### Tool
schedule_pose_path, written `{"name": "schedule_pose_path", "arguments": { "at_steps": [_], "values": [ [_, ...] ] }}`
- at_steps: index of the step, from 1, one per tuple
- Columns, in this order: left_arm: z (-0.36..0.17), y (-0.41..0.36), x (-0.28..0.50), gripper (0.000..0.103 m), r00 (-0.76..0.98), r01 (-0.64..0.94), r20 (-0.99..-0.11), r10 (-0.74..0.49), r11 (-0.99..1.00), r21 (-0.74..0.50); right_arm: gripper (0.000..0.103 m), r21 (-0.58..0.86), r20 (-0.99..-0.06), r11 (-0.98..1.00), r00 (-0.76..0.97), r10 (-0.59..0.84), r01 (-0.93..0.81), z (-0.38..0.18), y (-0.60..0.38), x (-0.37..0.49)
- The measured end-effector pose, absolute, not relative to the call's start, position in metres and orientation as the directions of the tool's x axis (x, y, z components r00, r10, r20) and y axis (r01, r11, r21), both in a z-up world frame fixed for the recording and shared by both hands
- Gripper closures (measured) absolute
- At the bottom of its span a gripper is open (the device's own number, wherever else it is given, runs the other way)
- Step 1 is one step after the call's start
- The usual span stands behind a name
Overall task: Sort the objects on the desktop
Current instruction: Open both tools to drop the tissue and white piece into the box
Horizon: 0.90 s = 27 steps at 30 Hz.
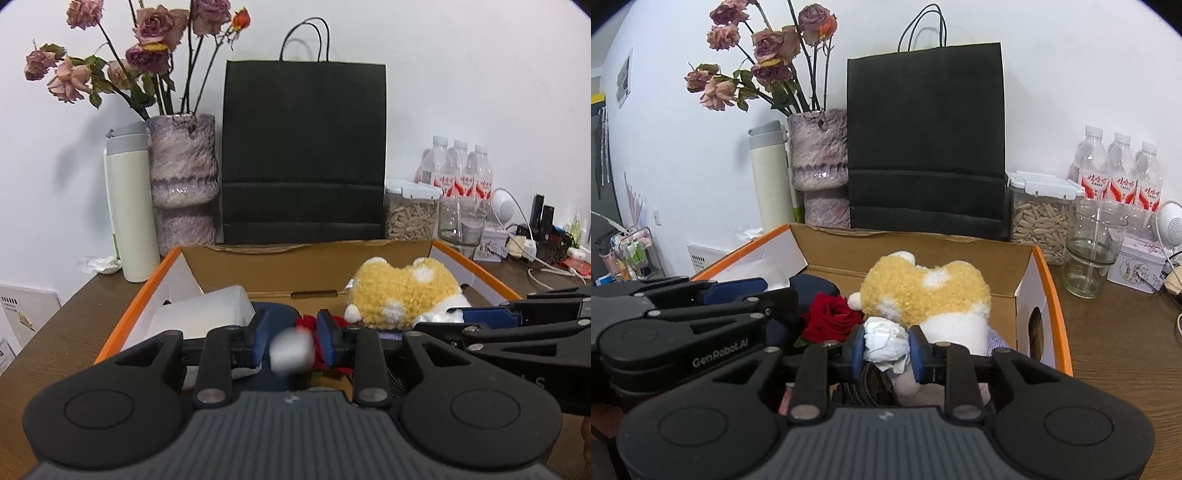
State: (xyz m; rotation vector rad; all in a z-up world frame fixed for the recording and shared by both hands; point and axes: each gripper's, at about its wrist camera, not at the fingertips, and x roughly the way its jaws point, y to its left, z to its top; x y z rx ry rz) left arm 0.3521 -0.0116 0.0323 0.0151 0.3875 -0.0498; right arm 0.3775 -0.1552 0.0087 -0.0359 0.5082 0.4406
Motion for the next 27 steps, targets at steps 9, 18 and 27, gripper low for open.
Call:
{"name": "schedule_pose_path", "arguments": {
  "at_steps": [9, 18, 27],
  "values": [
    [0.041, -0.008, 0.339, 0.038, 0.951, 0.007, -0.309, -0.008, 1.000, -0.003, 0.034, 0.051, -0.438, 0.919, 0.818, 0.373, -0.391, 0.017, -0.159, 0.368],
    [0.044, 0.003, 0.332, 0.000, 0.965, -0.038, -0.262, 0.024, 0.998, -0.046, 0.000, 0.055, -0.411, 0.928, 0.839, 0.357, -0.368, 0.021, -0.172, 0.360],
    [0.043, 0.000, 0.327, 0.000, 0.967, -0.039, -0.251, 0.033, 0.999, -0.022, 0.000, 0.031, -0.399, 0.929, 0.847, 0.351, -0.370, 0.022, -0.174, 0.349]
  ]
}}
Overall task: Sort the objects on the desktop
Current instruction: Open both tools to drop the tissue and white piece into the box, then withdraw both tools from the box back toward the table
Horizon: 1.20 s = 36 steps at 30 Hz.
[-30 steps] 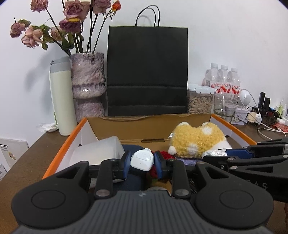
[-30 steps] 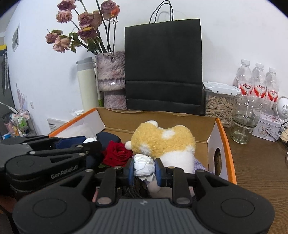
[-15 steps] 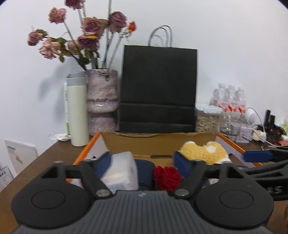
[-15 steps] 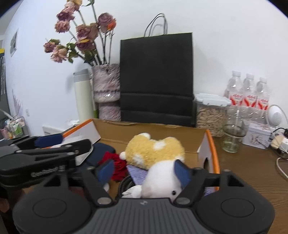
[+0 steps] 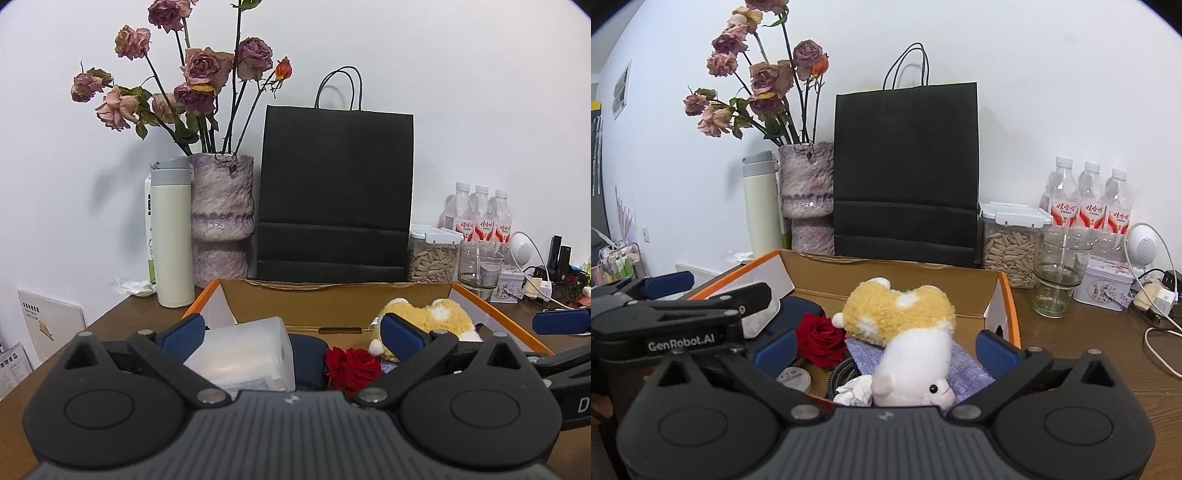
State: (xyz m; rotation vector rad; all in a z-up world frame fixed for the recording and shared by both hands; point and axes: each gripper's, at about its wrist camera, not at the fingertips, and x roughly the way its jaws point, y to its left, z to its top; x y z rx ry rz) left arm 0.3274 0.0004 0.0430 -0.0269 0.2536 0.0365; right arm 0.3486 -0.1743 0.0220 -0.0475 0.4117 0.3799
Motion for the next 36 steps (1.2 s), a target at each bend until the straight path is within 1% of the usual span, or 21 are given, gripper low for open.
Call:
{"name": "schedule_pose_path", "arguments": {
  "at_steps": [11, 21, 25, 29, 36],
  "values": [
    [0.044, 0.004, 0.314, 0.000, 0.971, -0.029, -0.237, 0.020, 0.999, -0.034, 0.000, 0.006, -0.386, 0.936, 0.863, 0.327, -0.352, 0.021, -0.182, 0.332],
    [0.046, 0.011, 0.284, 0.000, 0.971, -0.030, -0.238, 0.019, 0.998, -0.046, 0.000, 0.001, -0.378, 0.938, 0.869, 0.320, -0.345, 0.018, -0.194, 0.296],
    [0.043, 0.010, 0.272, 0.000, 0.966, -0.014, -0.259, 0.003, 0.999, -0.041, 0.000, 0.010, -0.387, 0.940, 0.866, 0.318, -0.341, 0.016, -0.200, 0.278],
    [0.038, 0.011, 0.261, 0.000, 0.952, 0.015, -0.304, -0.032, 0.998, -0.057, 0.000, 0.025, -0.405, 0.945, 0.861, 0.308, -0.326, 0.013, -0.206, 0.266],
    [0.029, 0.007, 0.245, 0.000, 0.930, 0.045, -0.362, -0.062, 0.998, -0.054, 0.000, 0.074, -0.460, 0.956, 0.841, 0.286, -0.284, -0.002, -0.224, 0.251]
  ]
}}
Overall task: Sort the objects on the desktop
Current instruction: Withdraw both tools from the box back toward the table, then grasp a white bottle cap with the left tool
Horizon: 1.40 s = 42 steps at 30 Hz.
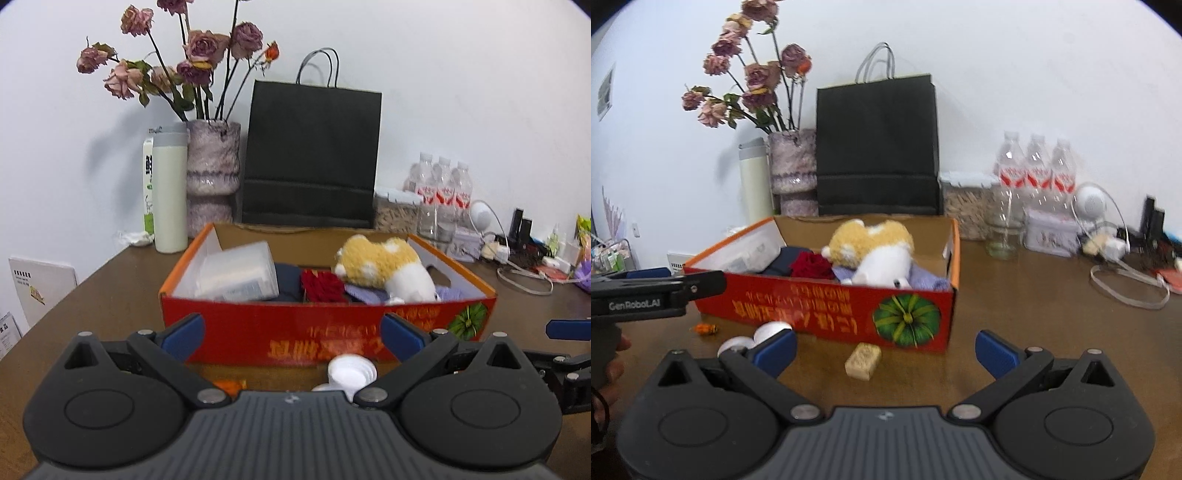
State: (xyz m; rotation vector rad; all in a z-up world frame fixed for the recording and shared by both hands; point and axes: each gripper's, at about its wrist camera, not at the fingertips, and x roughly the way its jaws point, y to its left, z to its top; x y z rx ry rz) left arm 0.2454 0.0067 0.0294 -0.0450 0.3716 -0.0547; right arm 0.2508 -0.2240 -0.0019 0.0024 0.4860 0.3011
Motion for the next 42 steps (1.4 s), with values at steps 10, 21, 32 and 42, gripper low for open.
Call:
{"name": "schedule_pose_path", "arguments": {
  "at_steps": [10, 21, 32, 42],
  "values": [
    [0.015, -0.002, 0.241, 0.000, 0.888, 0.082, -0.453, -0.080, 0.997, -0.016, 0.000, 0.061, -0.531, 0.959, 0.804, 0.266, -0.278, -0.021, -0.226, 0.241],
    [0.000, -0.014, 0.256, 0.000, 0.832, 0.116, -0.549, -0.078, 0.993, 0.034, 0.000, 0.042, -0.579, 0.954, 0.771, 0.264, -0.295, -0.030, -0.217, 0.245],
    [-0.007, -0.024, 0.274, 0.005, 0.803, 0.129, -0.592, -0.065, 0.989, 0.066, 0.000, 0.034, -0.600, 0.957, 0.760, 0.250, -0.287, -0.035, -0.216, 0.248],
    [-0.008, -0.018, 0.276, 0.062, 0.784, 0.165, -0.604, -0.146, 0.986, -0.024, 0.000, 0.039, -0.613, 0.961, 0.752, 0.240, -0.275, -0.038, -0.216, 0.251]
  ]
}}
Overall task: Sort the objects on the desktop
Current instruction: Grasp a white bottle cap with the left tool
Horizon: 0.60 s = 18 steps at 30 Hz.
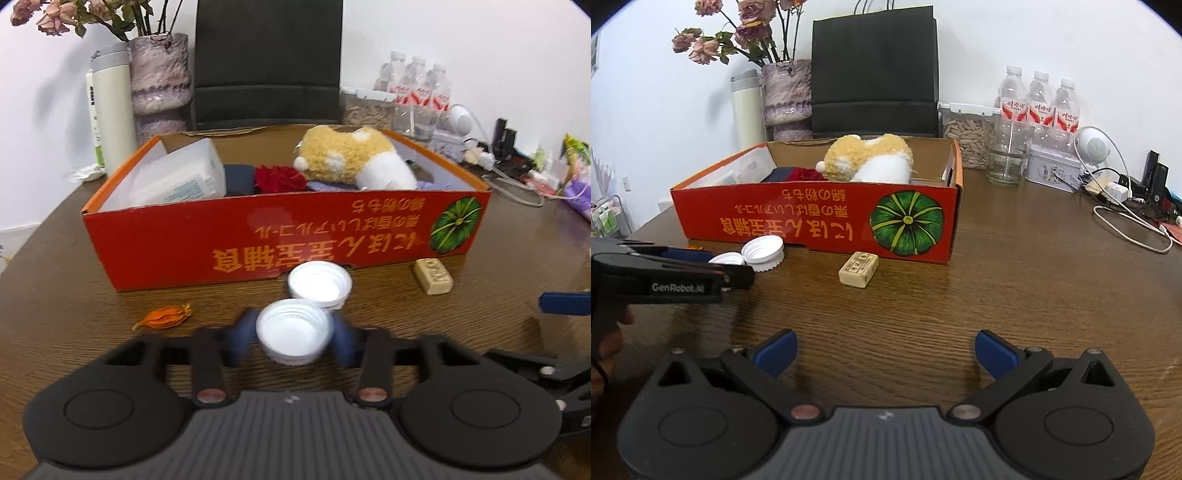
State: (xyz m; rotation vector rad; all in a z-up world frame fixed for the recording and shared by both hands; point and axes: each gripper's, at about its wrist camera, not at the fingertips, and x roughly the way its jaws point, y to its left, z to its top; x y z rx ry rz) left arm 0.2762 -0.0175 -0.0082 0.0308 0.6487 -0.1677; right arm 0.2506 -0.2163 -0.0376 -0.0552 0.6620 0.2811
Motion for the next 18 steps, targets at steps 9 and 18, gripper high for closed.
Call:
{"name": "schedule_pose_path", "arguments": {
  "at_steps": [9, 18],
  "values": [
    [-0.003, -0.009, 0.274, 0.063, 0.797, 0.145, -0.584, -0.157, 0.987, -0.067, 0.000, 0.045, -0.633, 0.964, 0.738, 0.232, -0.264, -0.041, -0.216, 0.254],
    [0.012, 0.006, 0.269, 0.063, 0.835, 0.127, -0.526, -0.163, 0.986, -0.104, 0.001, 0.084, -0.632, 0.956, 0.727, 0.269, -0.281, -0.036, -0.208, 0.263]
  ]
}}
